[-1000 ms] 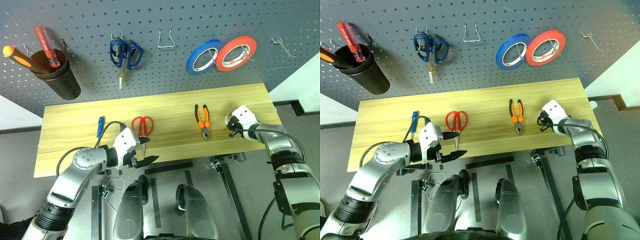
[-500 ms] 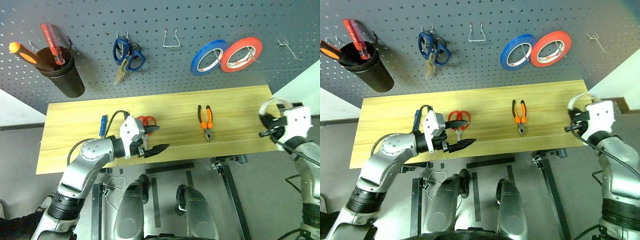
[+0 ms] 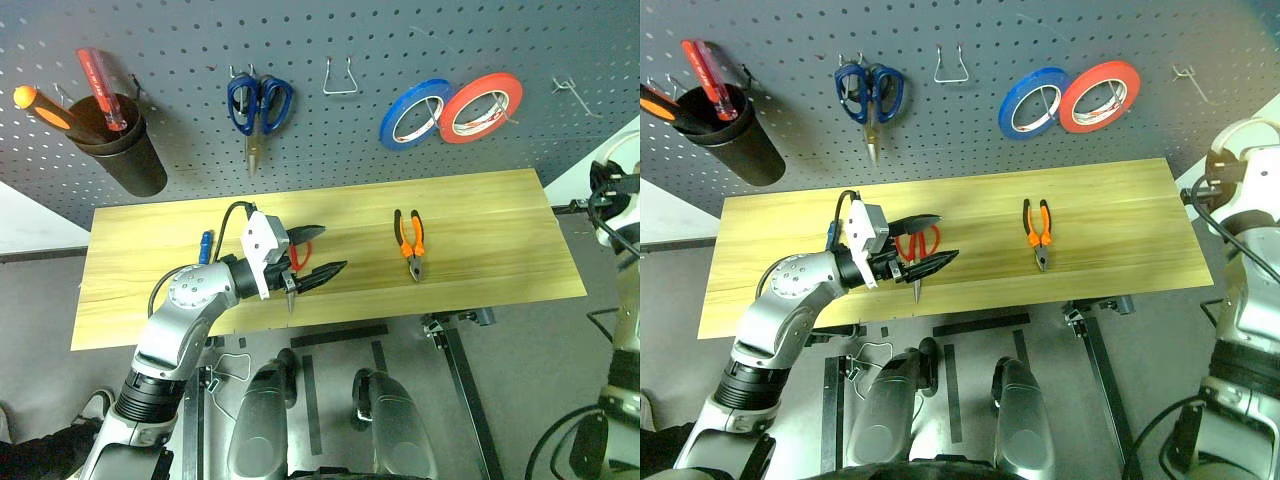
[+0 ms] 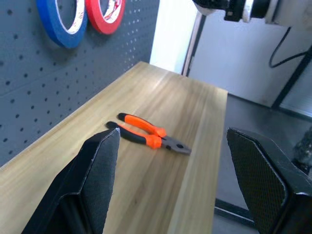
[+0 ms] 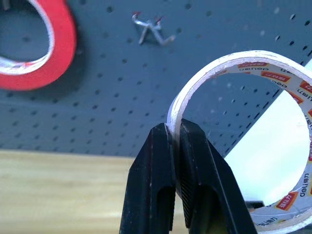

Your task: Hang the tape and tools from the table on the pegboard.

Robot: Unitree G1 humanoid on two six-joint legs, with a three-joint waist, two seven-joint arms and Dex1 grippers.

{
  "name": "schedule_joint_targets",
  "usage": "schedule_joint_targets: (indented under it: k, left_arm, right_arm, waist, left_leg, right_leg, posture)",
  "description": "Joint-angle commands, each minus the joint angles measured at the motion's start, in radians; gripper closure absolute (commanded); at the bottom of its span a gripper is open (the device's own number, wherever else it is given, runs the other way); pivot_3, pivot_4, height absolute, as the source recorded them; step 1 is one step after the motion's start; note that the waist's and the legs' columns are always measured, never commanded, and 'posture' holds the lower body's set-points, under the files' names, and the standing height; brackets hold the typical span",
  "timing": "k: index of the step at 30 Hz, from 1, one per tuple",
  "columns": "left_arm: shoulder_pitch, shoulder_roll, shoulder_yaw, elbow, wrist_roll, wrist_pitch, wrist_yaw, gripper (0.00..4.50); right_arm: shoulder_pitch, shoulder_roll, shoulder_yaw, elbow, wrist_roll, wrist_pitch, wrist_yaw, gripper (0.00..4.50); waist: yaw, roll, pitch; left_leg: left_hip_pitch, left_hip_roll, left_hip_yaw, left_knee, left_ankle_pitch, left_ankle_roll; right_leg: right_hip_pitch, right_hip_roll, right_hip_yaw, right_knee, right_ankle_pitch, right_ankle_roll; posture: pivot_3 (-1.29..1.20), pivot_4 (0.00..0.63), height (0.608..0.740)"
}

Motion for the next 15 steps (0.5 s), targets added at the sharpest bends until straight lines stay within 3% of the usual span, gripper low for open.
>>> schedule_joint_targets:
  k: [1,7,15]
  left_arm:
    - [0.017,-0.004,0.011,-0.030,-0.015,-0.025,0.004,0.86]
    - [0.024,0.000,0.018,-0.020,-0.010,-0.040,0.005,0.86]
    - [0.023,0.003,0.021,-0.015,-0.011,-0.048,0.006,0.86]
  right_arm:
    - [-0.057,-0.050,0.001,0.091,-0.006,-0.091,0.015,4.46]
    - [-0.077,-0.085,-0.006,0.133,0.035,-0.141,0.067,4.46]
    - [0.005,-0.068,-0.027,-0.043,0.167,-0.084,0.155,4.46]
  waist:
    - [0.001,0.000,0.000]
    - [0.001,0.000,0.000]
    - [0.000,0.000,0.000]
  left_leg:
    - [0.000,0.000,0.000,0.000,0.000,0.000]
    - [0.000,0.000,0.000,0.000,0.000,0.000]
    - [0.000,0.000,0.000,0.001,0.000,0.000]
  right_leg:
    - [0.000,0.000,0.000,0.000,0.000,0.000]
    - [0.001,0.000,0.000,0.000,0.000,0.000]
    - [0.001,0.000,0.000,0.000,0.000,0.000]
  posture:
    - [0.05,0.339,0.717]
    - [0.06,0.331,0.717]
    - [0.05,0.329,0.717]
